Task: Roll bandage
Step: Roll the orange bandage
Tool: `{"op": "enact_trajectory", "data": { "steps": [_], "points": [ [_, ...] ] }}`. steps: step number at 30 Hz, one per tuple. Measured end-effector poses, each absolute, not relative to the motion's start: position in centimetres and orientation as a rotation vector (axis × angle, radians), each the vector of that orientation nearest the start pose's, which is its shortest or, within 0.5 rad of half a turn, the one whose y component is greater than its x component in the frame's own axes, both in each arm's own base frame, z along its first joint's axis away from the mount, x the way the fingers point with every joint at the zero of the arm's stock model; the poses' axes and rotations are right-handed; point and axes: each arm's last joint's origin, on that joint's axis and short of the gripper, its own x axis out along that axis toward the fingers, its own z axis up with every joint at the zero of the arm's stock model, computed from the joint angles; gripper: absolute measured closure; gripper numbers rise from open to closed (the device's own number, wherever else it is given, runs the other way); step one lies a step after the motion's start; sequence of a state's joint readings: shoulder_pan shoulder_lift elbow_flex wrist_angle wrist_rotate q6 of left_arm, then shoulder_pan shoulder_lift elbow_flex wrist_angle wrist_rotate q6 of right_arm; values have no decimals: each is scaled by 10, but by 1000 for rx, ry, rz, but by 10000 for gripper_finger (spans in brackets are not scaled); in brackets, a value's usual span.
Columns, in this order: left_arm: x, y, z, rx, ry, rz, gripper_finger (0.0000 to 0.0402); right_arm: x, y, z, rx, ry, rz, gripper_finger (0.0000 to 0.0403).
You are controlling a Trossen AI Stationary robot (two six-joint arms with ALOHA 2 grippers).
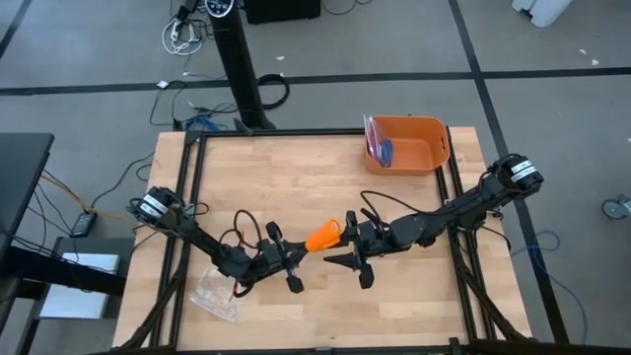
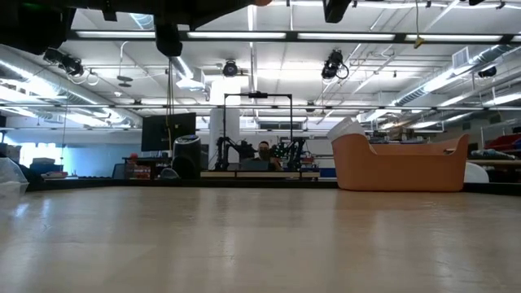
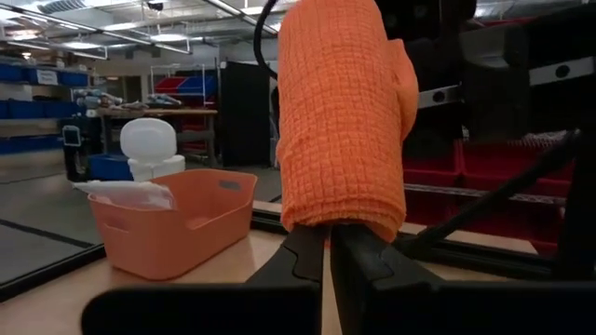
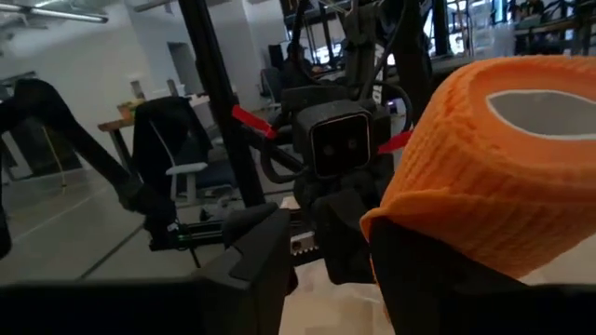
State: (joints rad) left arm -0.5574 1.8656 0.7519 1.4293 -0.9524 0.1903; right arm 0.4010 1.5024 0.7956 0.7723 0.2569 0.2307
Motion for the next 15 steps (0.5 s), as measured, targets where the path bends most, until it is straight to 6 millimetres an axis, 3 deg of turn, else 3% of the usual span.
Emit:
{"op": "enact_trajectory", "data": {
  "steps": [15],
  "points": [
    [296, -163, 188, -89, -197, 446, 391, 297, 127, 252, 256, 36, 159, 254]
  ]
}}
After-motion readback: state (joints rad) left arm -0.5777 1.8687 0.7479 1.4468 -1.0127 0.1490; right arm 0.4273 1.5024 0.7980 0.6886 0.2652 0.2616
